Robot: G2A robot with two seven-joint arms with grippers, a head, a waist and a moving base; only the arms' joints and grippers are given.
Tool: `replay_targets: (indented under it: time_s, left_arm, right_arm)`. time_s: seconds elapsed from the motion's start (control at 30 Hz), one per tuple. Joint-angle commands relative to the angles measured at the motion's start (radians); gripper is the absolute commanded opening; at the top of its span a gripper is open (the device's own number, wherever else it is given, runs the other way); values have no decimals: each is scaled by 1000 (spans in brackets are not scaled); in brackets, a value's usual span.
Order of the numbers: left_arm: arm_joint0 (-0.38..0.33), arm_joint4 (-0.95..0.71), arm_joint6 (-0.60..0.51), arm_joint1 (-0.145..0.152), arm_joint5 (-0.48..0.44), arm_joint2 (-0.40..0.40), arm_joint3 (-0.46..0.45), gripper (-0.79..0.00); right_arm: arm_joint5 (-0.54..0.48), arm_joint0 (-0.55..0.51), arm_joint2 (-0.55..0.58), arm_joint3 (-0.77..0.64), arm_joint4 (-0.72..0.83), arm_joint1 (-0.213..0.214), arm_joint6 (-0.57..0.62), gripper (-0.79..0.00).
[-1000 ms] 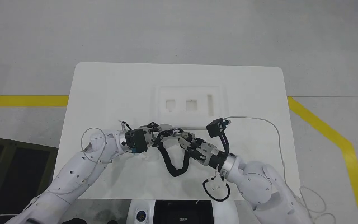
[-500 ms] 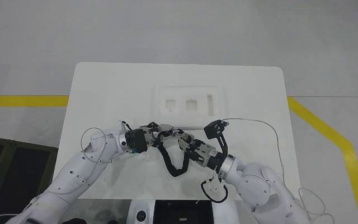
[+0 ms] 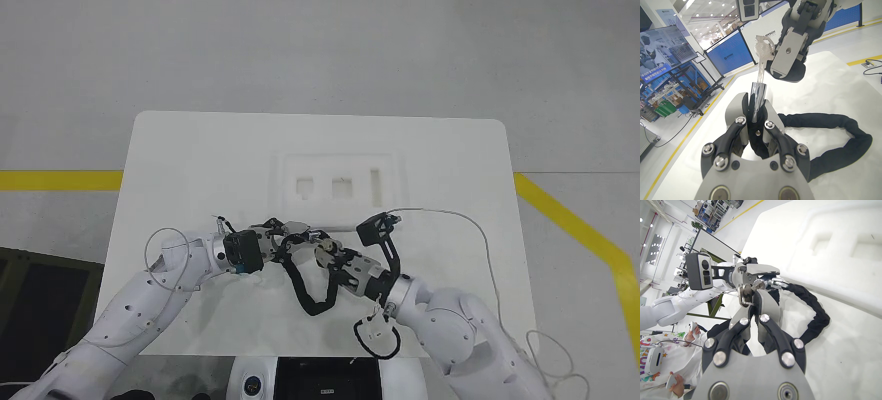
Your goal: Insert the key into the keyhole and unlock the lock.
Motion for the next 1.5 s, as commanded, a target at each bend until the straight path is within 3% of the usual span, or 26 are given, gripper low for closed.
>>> replay_targets:
  time_s: [0.0,0.3,0.33,0.37,0.43,0.47,0.53,0.8,0.87,1.07,1.13,1.2,1.27,1.3,1.37,1.47]
  left_arm:
    - [0,0,0,0,0,0,0,-785]
    - [0,0,0,0,0,0,0,-785]
    - [0,0,0,0,0,0,0,-785]
    - [0,0,0,0,0,0,0,-785]
    - [0,0,0,0,0,0,0,-785]
    - [0,0,0,0,0,0,0,-785]
    - [0,0,0,0,0,0,0,-785]
    - [0,0,0,0,0,0,0,-785]
    - [0,0,0,0,0,0,0,-785]
    - [0,0,0,0,0,0,0,-785]
    - [0,0,0,0,0,0,0,-785]
    - [0,0,0,0,0,0,0,-785]
    - [0,0,0,0,0,0,0,-785]
    - [0,0,0,0,0,0,0,-785]
    - [0,0,0,0,0,0,0,-785]
    - [10,-8,-28,-1,5,-1,-16,-785]
  right_arm:
    - [3,6,-4,6,3,-1,5,-785]
    - [8,32,-19,19,7,-8,8,-785]
    - [8,33,-20,20,8,-8,8,-680]
    - [9,34,-20,20,10,-9,8,-468]
    - [8,35,-20,22,12,-10,8,-280]
    - [8,36,-20,22,14,-10,8,-49]
    - [8,36,-17,20,15,-10,9,0]
    - [-7,24,-5,3,14,-8,13,-49]
    - [-10,16,5,-8,12,-6,14,-28]
    - [-35,-52,83,-82,6,8,17,-25]
    - [-54,-78,109,-107,5,14,23,-58]
    - [-77,-101,136,-123,13,19,31,-163]
    - [-107,-119,166,-134,25,24,39,-409]
    - [-123,-127,182,-136,31,26,42,-486]
    - [-155,-141,214,-135,42,31,46,-785]
    - [-212,-150,252,-123,52,38,65,-785]
